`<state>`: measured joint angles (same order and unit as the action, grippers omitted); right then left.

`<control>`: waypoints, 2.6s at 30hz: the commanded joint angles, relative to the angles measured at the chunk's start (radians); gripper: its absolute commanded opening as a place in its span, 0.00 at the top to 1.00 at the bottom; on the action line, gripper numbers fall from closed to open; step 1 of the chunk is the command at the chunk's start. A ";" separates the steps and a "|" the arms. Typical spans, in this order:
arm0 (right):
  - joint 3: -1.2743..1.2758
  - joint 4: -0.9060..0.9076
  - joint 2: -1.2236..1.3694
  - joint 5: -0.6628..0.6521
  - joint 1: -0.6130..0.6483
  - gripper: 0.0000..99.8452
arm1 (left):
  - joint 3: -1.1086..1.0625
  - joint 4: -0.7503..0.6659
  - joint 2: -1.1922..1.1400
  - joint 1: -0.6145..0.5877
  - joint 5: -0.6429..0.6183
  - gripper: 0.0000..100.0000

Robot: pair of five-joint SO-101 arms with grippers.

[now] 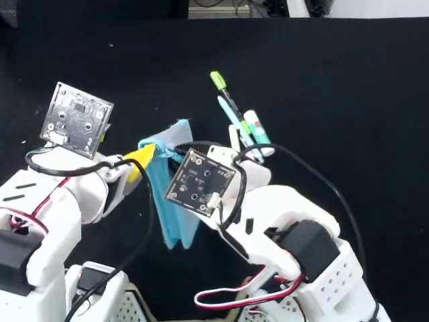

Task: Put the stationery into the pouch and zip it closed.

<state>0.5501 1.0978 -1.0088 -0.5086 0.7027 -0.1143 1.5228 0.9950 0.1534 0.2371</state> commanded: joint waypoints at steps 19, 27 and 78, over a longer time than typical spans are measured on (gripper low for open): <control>-0.018 -0.052 0.004 -0.008 0.000 0.99 | -0.035 0.038 -0.003 0.010 -0.130 0.94; -0.059 -0.112 0.004 -0.008 -0.002 0.99 | -0.019 0.129 -0.003 0.007 -0.144 0.97; -0.154 0.017 0.007 0.044 -0.041 0.99 | 0.163 0.115 -0.014 -0.079 -0.146 0.81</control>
<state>0.4258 1.1101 -0.9904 -0.4718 0.6536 -0.0146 1.7162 0.9889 0.0829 0.0806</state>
